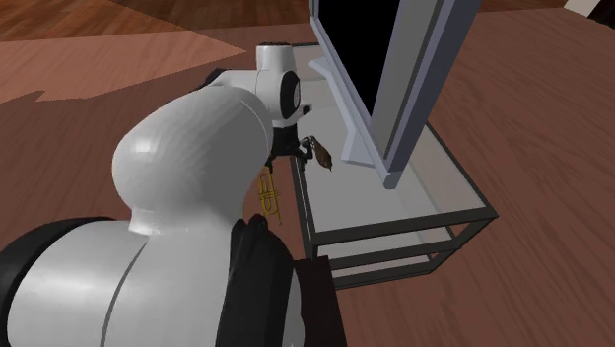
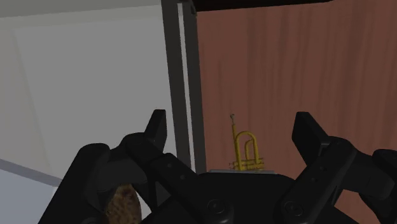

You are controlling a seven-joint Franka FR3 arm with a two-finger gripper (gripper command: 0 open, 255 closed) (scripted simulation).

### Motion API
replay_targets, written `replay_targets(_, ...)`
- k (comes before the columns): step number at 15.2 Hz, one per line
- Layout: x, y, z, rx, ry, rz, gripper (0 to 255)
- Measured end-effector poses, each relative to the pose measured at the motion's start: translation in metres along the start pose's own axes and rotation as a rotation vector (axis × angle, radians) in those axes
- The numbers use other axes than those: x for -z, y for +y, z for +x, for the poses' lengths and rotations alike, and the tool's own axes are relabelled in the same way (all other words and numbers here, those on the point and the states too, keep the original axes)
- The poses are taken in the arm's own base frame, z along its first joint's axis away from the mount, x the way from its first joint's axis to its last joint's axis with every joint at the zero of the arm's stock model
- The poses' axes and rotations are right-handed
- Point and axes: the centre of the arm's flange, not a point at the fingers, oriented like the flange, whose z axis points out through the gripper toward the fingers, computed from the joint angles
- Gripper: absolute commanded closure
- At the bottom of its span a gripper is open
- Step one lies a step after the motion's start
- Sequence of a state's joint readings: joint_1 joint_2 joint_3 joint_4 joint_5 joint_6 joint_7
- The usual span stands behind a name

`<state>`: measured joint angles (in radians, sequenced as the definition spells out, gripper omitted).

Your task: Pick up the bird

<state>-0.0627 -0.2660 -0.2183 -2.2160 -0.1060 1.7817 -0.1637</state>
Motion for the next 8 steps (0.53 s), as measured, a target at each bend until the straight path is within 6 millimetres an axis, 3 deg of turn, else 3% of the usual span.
replay_targets(8,-0.027,0.056,0.084,0.039,-0.003,0.000,0)
